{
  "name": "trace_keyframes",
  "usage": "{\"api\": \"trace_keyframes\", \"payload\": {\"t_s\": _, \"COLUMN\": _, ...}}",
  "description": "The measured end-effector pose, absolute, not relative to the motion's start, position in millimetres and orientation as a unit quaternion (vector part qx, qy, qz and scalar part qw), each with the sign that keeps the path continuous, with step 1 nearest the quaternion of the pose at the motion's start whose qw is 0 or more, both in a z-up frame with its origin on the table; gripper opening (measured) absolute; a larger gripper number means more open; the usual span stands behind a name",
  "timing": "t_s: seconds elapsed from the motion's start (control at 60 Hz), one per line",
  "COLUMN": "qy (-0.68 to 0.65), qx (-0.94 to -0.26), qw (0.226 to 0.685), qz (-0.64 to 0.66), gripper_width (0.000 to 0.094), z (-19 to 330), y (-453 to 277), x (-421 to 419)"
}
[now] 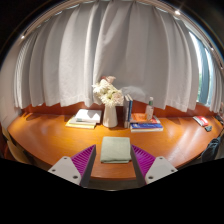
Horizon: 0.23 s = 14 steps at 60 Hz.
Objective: Fold towel
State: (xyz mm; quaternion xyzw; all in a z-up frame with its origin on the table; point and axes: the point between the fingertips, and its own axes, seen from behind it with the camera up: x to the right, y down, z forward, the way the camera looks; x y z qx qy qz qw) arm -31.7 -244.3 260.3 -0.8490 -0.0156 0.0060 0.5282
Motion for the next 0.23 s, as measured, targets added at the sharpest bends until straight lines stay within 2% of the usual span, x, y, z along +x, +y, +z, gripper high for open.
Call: {"api": "trace_keyframes", "payload": {"t_s": 0.233, "qy": -0.016, "qx": -0.848, "qw": 0.530, "qz": 0.009, "gripper_width": 0.0675, "z": 263.1, "y": -262.9, "x": -39.7}}
